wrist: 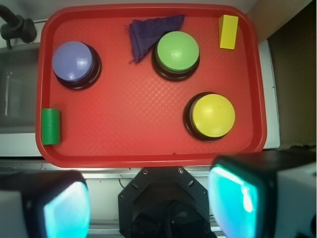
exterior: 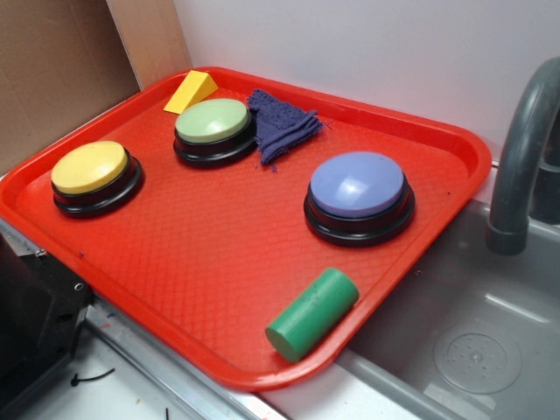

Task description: Push the yellow button.

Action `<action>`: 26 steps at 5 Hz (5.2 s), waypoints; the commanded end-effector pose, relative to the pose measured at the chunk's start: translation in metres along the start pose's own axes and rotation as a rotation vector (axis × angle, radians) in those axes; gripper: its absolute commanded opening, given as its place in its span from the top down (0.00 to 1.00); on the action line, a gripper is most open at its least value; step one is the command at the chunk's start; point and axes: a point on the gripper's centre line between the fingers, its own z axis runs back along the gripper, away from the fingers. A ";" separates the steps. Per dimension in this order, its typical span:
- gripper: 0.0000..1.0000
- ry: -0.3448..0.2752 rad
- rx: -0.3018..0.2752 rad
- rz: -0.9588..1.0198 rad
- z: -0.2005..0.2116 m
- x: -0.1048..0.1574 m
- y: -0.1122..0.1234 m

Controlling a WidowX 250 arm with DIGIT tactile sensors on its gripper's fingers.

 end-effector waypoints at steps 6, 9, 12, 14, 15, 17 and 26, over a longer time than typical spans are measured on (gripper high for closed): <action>0.00 0.053 0.124 0.205 -0.150 0.017 0.122; 0.00 0.086 0.121 0.152 -0.196 0.023 0.120; 0.00 0.070 0.144 0.159 -0.157 0.034 0.122; 0.00 0.044 0.121 0.182 -0.129 0.039 0.124; 0.00 0.043 0.113 0.188 -0.123 0.040 0.124; 0.00 0.034 0.111 0.187 -0.109 0.044 0.123; 0.00 0.012 0.108 0.216 -0.071 0.054 0.127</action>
